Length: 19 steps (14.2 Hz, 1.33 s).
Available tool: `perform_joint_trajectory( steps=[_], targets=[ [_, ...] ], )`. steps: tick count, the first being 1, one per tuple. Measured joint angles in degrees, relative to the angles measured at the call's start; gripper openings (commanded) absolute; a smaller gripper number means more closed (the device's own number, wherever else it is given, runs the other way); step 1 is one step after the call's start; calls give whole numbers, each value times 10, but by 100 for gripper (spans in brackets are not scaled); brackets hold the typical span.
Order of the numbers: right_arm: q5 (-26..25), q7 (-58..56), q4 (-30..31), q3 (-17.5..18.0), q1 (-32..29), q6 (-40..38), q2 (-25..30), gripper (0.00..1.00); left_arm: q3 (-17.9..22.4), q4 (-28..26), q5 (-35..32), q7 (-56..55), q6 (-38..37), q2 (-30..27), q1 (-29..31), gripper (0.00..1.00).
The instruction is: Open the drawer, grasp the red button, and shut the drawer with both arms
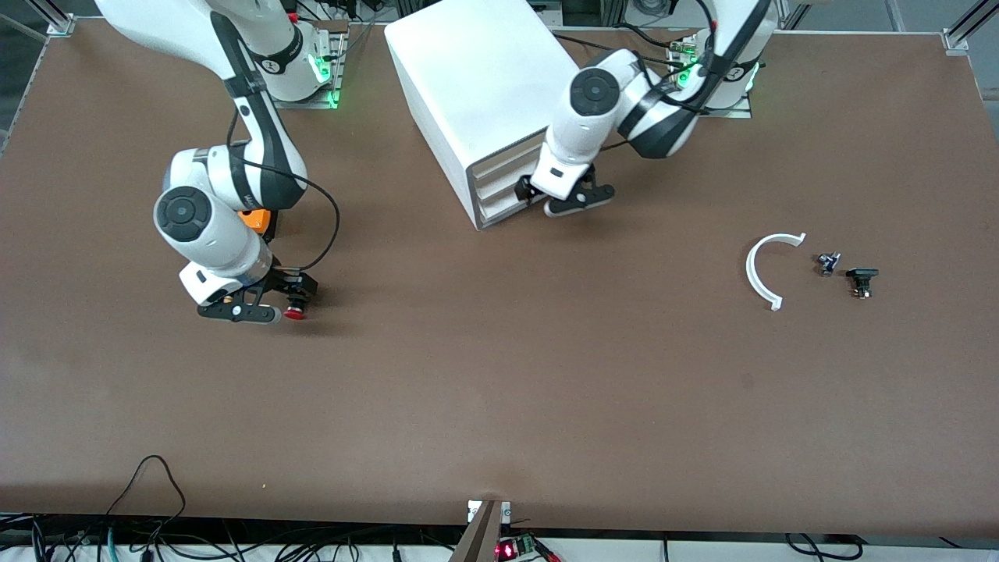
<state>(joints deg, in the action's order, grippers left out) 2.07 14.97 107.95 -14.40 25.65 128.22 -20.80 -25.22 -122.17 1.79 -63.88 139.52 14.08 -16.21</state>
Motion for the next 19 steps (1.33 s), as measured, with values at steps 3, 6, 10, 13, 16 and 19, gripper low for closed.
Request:
perform_joint_trajectory(
  steps=[3,6,10,13,16,19],
  targets=[
    [0,7,-88,0,-1,-98,5,100,51,29,-1,25,1,-24,36,100],
    [0,8,-173,-1,-10,-207,5,100,95,47,-7,132,1,-51,63,100],
    [-4,7,-254,20,-65,-305,25,100,147,72,-7,331,-84,-110,103,100],
    [-48,7,-257,112,-160,-340,58,100,176,161,-7,438,-260,-146,119,100],
    [-52,-19,-245,130,-217,-345,79,100,213,240,-7,536,-386,-160,136,100],
    [-52,-52,-211,130,-251,-350,99,100,218,289,-18,579,-464,-160,149,100]
  ],
)
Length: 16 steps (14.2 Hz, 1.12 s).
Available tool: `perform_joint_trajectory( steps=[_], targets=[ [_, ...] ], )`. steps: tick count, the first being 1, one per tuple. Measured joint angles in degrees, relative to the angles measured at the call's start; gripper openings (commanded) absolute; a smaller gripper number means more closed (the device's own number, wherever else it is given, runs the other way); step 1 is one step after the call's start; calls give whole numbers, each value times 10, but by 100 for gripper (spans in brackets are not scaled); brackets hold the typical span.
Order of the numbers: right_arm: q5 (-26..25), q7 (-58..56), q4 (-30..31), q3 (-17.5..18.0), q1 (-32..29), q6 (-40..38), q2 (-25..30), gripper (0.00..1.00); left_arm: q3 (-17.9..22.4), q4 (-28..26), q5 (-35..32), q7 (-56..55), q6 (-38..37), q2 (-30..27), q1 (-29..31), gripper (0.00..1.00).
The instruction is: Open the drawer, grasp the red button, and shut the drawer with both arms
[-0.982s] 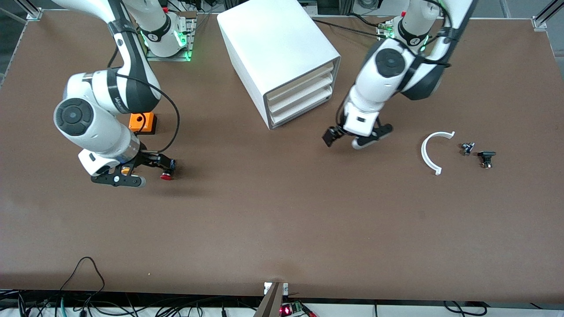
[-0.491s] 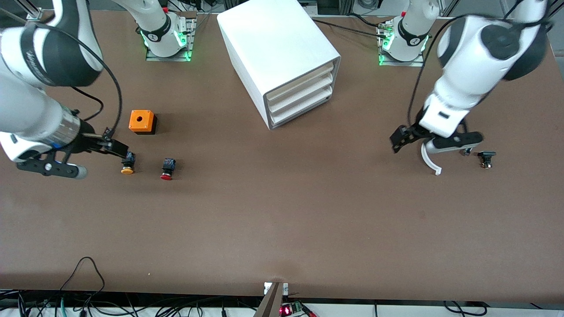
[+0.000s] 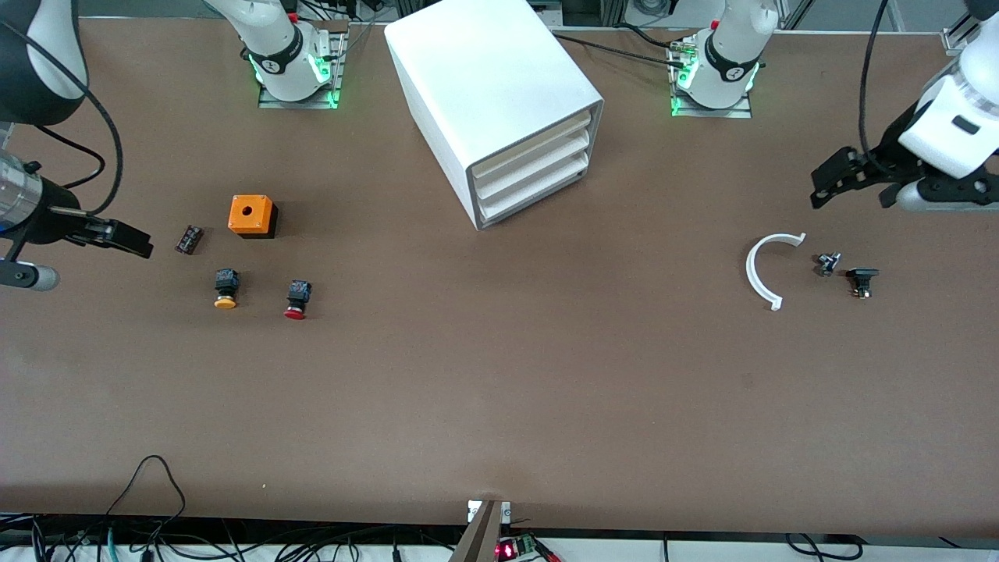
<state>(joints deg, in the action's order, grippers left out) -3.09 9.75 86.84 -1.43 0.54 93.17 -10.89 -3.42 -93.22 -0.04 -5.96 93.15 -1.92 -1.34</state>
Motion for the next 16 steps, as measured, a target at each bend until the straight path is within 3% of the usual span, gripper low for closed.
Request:
perform_joint_trajectory(
  steps=[7,16],
  targets=[
    [0,-82,140,-16,-3,55,96,100,0,3,-13,24,-10,4,12,100],
    [0,-90,159,-17,-3,64,113,100,-3,3,-13,26,-10,4,14,100]
  ],
)
